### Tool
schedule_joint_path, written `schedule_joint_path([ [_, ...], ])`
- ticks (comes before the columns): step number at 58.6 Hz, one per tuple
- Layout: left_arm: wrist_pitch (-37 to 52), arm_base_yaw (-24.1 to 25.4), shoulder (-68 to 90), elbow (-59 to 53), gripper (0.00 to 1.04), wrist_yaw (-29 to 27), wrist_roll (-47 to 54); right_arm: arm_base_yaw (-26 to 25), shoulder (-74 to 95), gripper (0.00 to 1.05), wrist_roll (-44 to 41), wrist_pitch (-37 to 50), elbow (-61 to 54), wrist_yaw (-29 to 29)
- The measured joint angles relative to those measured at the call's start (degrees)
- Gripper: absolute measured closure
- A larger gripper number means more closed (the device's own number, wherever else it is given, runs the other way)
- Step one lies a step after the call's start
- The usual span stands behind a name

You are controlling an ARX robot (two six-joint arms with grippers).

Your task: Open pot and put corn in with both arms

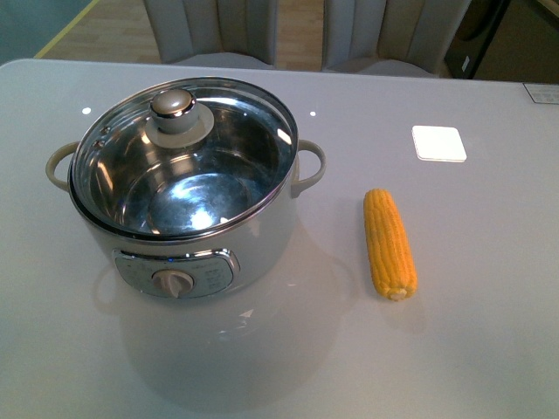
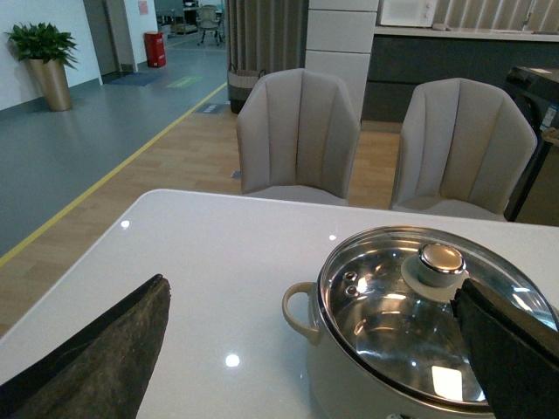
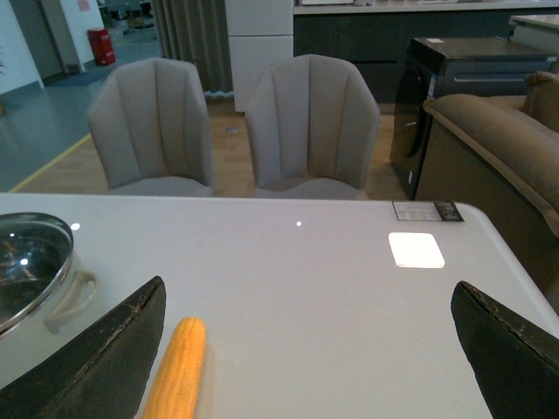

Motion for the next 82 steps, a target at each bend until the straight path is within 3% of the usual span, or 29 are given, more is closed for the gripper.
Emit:
schedule_joint_path([
  [5, -0.22, 0.13, 0.11, 0.04, 0.07, 0.5, -0.48, 0.0, 0.0, 0.09, 0.0, 0.0, 0.0, 0.0],
  [10, -3.87, 1.53, 6.16, 1.99, 0.07, 8.48, -7.87, 0.0, 0.0, 0.09, 0.0, 0.0, 0.0, -0.04],
  [14, -0.57, 1.55, 12.09, 2.49, 0.07, 9.6, -11.93, 0.0, 0.0, 0.09, 0.0, 0.0, 0.0, -0.07],
  [24, 17.4, 0.22, 30.38, 6.1, 0.07, 11.08, -14.69, 0.0, 0.0, 0.09, 0.0, 0.0, 0.0, -0.02],
  [36, 41.57, -4.35, 60.43, 13.31, 0.07, 12.31, -5.49, 0.0, 0.0, 0.09, 0.0, 0.0, 0.0, -0.02],
  [42, 48.11, -4.59, 74.9, 18.97, 0.07, 13.88, -1.53, 0.0, 0.0, 0.09, 0.0, 0.0, 0.0, -0.02],
  [58, 56.02, -4.85, 95.03, 29.66, 0.07, 16.76, -0.17, 0.0, 0.0, 0.09, 0.0, 0.0, 0.0, -0.02],
  [82, 59.45, -10.51, 114.2, 42.18, 0.07, 17.03, 6.38, 0.0, 0.0, 0.09, 0.0, 0.0, 0.0, -0.02],
])
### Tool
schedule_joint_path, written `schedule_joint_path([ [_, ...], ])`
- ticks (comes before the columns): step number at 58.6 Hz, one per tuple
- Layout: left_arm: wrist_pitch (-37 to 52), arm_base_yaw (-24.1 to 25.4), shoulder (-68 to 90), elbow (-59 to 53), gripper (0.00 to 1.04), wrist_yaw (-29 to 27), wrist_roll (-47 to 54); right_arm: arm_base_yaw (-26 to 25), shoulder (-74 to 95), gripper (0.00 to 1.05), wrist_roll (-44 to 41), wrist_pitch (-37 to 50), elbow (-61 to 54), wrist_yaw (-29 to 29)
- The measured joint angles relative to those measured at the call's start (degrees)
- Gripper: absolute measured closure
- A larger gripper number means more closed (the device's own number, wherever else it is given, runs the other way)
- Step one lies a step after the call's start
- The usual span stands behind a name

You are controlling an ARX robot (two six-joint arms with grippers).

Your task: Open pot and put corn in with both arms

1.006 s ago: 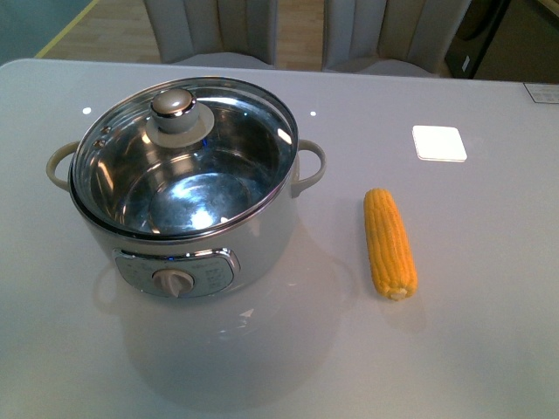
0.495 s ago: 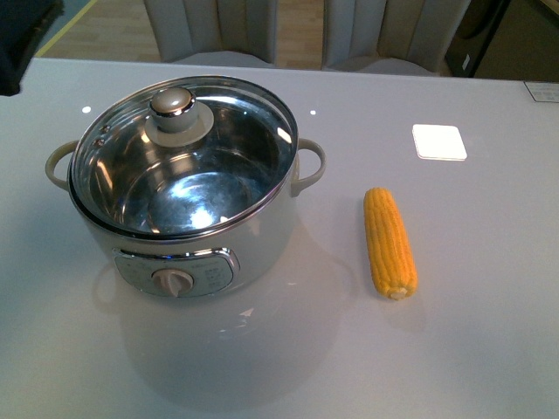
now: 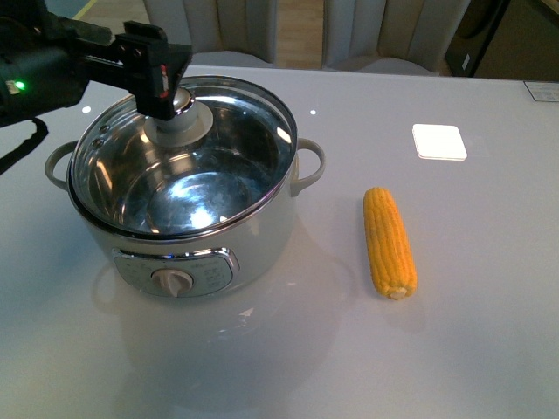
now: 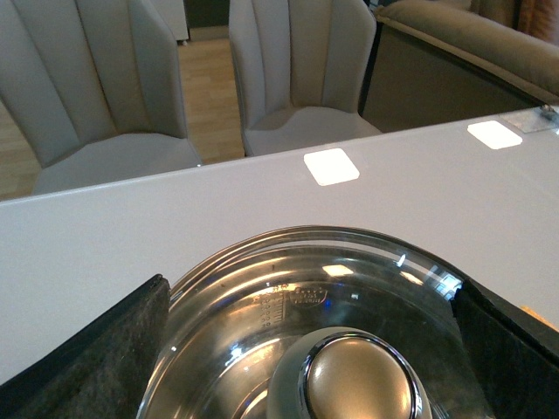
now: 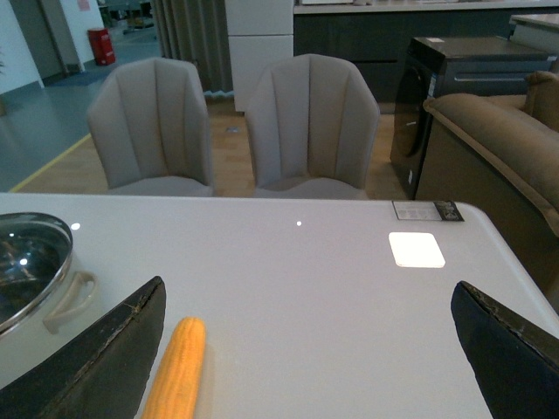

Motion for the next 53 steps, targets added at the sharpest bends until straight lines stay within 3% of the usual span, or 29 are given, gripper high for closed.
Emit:
schedule_joint_path([
  [22, -0.72, -1.09, 8.94, 6.75, 0.07, -0.72, 2.49, 0.0, 0.0, 0.09, 0.0, 0.0, 0.0, 0.0],
  [53, -0.66, -2.51, 11.26, 7.91, 0.07, -3.19, 2.21, 0.0, 0.0, 0.09, 0.0, 0.0, 0.0, 0.0],
])
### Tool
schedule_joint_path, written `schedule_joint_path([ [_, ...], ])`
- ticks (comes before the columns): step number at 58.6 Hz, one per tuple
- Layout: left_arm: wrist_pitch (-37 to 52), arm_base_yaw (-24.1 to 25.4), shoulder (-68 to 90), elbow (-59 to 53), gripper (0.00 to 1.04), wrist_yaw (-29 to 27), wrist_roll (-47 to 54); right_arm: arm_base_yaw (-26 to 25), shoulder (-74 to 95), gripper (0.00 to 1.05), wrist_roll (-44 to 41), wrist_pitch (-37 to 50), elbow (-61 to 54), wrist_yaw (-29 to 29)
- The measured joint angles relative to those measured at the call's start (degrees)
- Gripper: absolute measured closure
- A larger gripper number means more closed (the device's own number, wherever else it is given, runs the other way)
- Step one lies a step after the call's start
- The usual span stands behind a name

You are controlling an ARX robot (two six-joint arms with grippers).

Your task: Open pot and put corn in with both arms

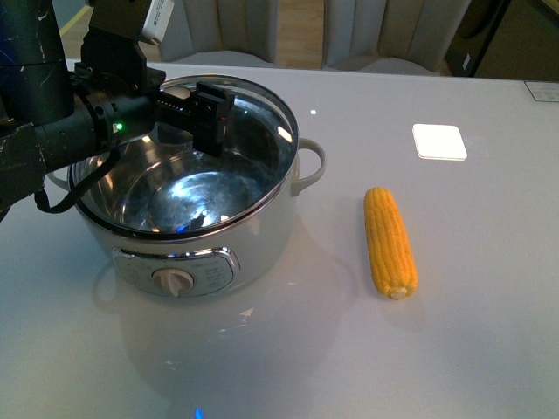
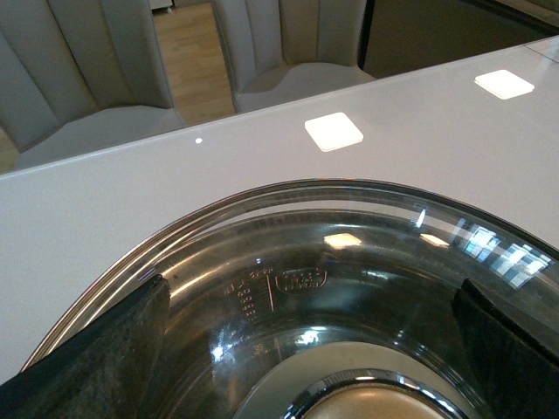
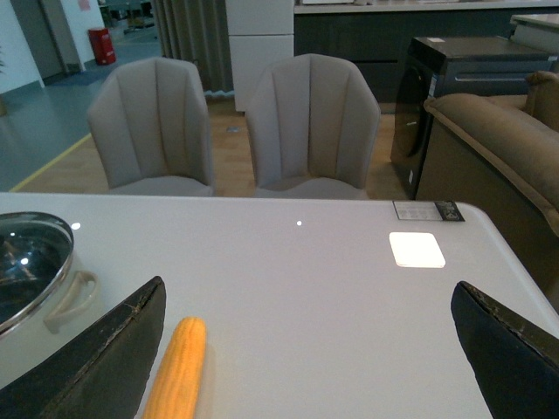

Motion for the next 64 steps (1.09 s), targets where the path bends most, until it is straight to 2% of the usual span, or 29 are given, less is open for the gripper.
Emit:
schedule_joint_path([
  [8, 0.0, -0.44, 0.0, 0.02, 0.07, -0.42, -0.55, 0.0, 0.0, 0.09, 0.0, 0.0, 0.0, 0.0],
  [16, 0.0, -0.63, 0.0, 0.02, 0.17, -0.98, -1.95, 0.0, 0.0, 0.09, 0.0, 0.0, 0.0, 0.0],
  [23, 0.0, -1.07, 0.09, 0.02, 0.32, -1.6, -2.75, 0.0, 0.0, 0.09, 0.0, 0.0, 0.0, 0.0],
  [35, 0.0, -1.66, 0.11, 0.11, 0.64, -2.21, -3.45, 0.0, 0.0, 0.09, 0.0, 0.0, 0.0, 0.02],
  [64, -1.31, -1.86, -0.5, 0.33, 0.64, -3.3, -3.21, 0.0, 0.0, 0.09, 0.0, 0.0, 0.0, 0.0],
])
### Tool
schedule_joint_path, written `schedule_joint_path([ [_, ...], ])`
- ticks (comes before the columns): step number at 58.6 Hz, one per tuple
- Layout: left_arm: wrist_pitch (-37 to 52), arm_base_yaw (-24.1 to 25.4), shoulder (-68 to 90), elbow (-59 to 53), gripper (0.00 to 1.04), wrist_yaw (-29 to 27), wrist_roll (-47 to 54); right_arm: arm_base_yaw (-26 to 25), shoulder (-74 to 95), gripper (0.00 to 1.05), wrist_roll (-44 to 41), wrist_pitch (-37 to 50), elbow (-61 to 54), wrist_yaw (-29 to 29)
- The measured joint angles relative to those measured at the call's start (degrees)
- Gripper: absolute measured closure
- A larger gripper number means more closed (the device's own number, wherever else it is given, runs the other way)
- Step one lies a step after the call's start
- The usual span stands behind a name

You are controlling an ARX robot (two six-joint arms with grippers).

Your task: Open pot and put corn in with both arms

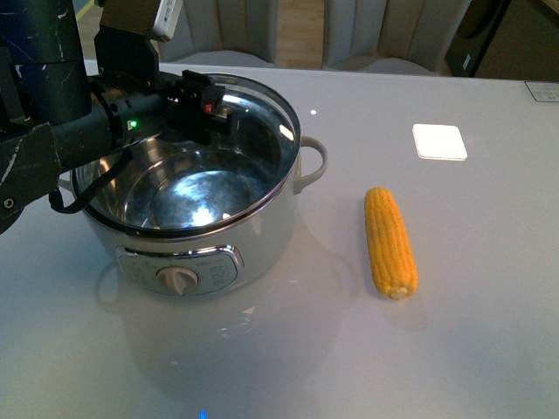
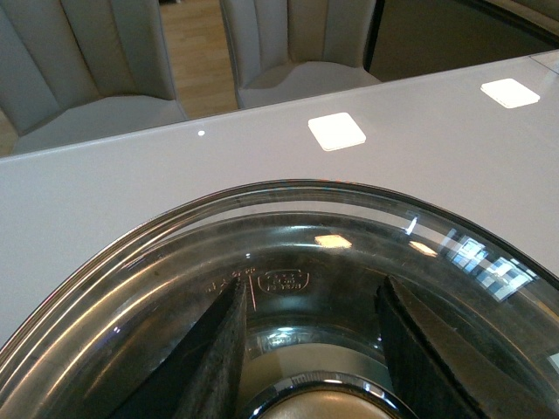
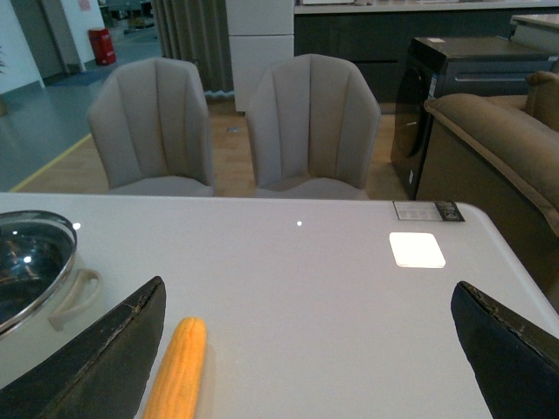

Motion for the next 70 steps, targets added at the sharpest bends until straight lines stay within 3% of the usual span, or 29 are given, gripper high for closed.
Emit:
schedule_joint_path([
  [45, -5.57, 2.32, -9.33, -0.13, 0.64, -0.04, 3.04, 0.0, 0.0, 0.09, 0.0, 0.0, 0.0, 0.0],
  [70, -7.87, 13.31, -15.28, -2.49, 0.64, 2.08, 4.37, 0.0, 0.0, 0.09, 0.0, 0.0, 0.0, 0.0],
])
